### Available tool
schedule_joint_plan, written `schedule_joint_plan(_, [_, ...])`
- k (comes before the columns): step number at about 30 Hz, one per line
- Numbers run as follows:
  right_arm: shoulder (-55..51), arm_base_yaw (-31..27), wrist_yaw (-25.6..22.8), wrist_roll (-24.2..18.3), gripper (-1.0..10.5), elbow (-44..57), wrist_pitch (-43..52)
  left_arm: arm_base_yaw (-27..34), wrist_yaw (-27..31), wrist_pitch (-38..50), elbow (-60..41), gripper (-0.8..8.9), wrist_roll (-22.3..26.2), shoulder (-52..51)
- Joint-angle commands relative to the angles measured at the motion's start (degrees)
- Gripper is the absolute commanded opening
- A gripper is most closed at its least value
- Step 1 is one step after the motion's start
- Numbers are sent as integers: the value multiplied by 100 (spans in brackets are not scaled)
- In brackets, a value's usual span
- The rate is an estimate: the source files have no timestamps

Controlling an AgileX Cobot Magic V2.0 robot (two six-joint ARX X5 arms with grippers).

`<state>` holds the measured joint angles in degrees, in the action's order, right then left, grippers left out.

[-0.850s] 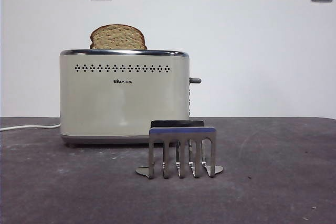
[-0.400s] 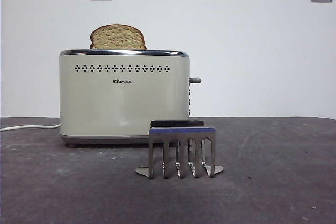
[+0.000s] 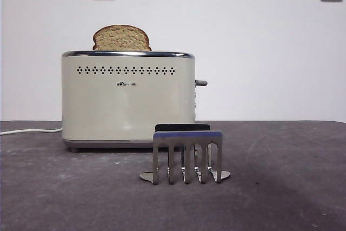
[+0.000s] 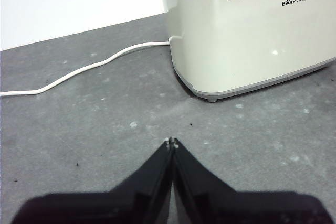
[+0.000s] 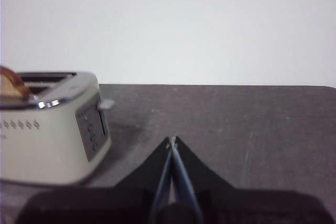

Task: Pick up a slice of bread from the rack,put the bread on the toaster,press the button

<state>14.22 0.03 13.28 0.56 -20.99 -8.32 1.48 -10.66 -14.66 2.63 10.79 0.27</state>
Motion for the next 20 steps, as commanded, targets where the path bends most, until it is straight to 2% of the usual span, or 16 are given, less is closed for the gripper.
schedule_joint_plan(1, [-227, 2, -15, -256, 1, 485, 291, 15, 4, 2, -81, -3, -66, -15])
schedule_joint_plan(7, [-743, 4, -15, -297, 1, 1338, 691, 15, 4, 2, -81, -3, -66, -15])
schedule_joint_plan(17, [-1386, 4, -15, -105, 1, 2059, 612, 15, 4, 2, -81, -3, -66, -15])
schedule_joint_plan(20, [-1416, 9, -15, -61, 1, 2070, 323, 15, 2, 2, -81, -3, -66, -15])
